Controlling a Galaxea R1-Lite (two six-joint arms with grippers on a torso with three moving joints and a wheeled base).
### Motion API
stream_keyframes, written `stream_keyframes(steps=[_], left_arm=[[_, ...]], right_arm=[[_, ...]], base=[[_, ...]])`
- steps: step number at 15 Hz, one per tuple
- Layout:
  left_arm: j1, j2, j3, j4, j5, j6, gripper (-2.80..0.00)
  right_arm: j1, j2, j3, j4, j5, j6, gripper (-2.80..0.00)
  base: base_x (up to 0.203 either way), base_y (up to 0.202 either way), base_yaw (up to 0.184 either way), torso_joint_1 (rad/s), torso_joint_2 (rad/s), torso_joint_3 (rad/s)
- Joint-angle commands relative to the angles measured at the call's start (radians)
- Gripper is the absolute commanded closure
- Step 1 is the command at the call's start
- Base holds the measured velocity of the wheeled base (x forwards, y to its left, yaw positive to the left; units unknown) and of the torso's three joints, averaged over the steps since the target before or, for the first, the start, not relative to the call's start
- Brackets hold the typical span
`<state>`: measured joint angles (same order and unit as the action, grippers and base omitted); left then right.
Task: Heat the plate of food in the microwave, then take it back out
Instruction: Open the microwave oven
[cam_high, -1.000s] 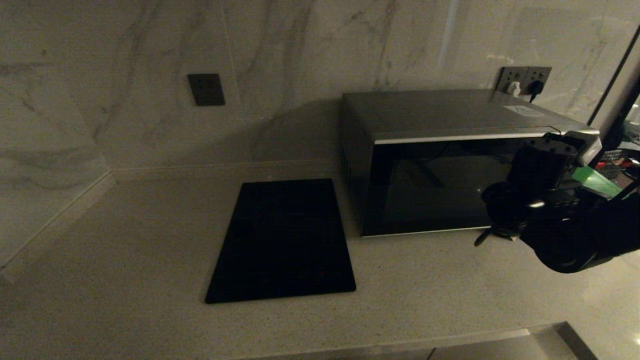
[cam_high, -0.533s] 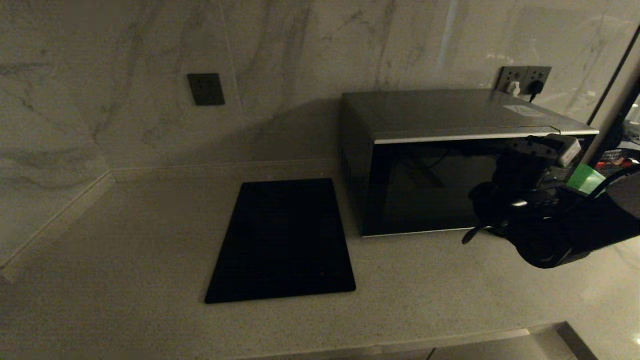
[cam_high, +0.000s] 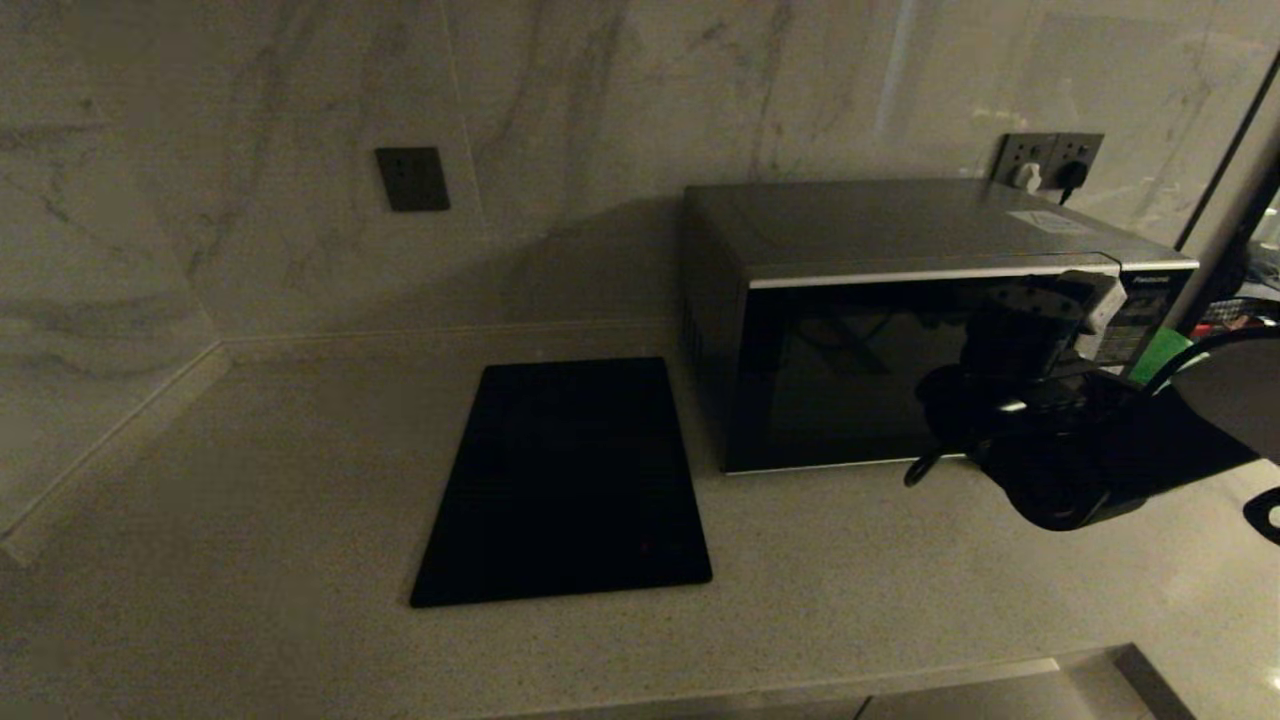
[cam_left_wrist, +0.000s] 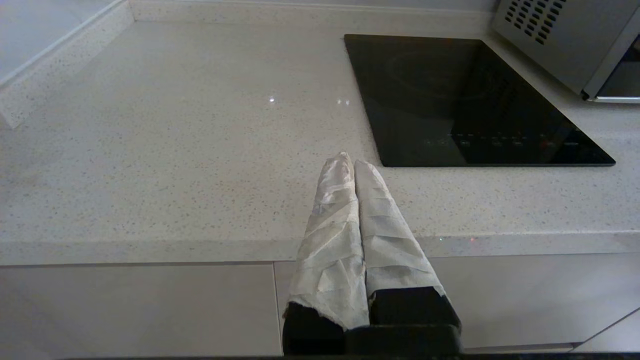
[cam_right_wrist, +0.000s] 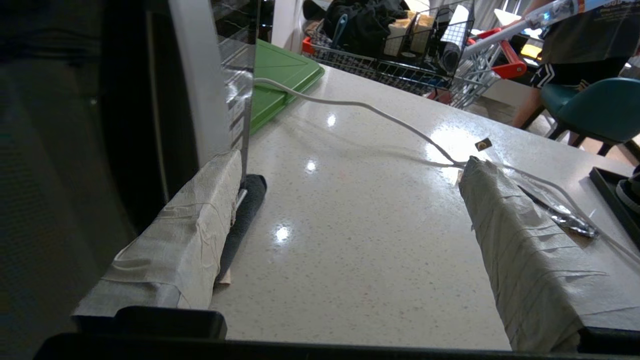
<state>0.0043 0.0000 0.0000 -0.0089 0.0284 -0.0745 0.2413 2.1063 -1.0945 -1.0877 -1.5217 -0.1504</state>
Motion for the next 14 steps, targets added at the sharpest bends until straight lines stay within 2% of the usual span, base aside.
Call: stream_keyframes(steps=[1,14], left_arm=[[0.000,0.002,0.000,0.000,0.001,-0.001,0.00],[0.000,0.002,0.000,0.000,0.001,-0.001,0.00]], right_arm=[[0.000,0.030,-0.034,-0.006,-0.008,-0.003,-2.80],[-0.032,0.172,-0.189,-0.009,-0.008,-0.011,-2.80]], base=[[0.000,0.000,0.000,0.000,0.00,0.000],[0.000,0.000,0.000,0.000,0.00,0.000]])
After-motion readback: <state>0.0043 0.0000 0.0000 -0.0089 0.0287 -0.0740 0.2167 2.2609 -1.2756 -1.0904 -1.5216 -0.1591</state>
